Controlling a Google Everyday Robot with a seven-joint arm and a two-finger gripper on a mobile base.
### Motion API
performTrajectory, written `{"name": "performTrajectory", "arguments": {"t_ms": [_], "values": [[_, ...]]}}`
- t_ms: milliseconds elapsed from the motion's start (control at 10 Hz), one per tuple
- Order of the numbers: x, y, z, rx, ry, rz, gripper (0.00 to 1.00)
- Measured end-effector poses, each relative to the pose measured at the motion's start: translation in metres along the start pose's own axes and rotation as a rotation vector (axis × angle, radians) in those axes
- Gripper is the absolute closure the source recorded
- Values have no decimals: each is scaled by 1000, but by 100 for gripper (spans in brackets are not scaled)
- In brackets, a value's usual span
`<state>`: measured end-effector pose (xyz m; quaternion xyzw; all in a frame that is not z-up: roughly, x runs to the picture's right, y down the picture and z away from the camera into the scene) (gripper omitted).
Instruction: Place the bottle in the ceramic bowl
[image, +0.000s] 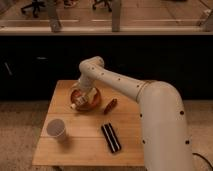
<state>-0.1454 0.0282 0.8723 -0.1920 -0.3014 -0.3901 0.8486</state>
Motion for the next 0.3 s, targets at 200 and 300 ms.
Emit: {"name": "performTrajectory", "arguments": {"t_ms": [200, 300], "values": [[1, 0, -2, 3, -2, 7, 20], [2, 0, -3, 3, -3, 11, 20]]}}
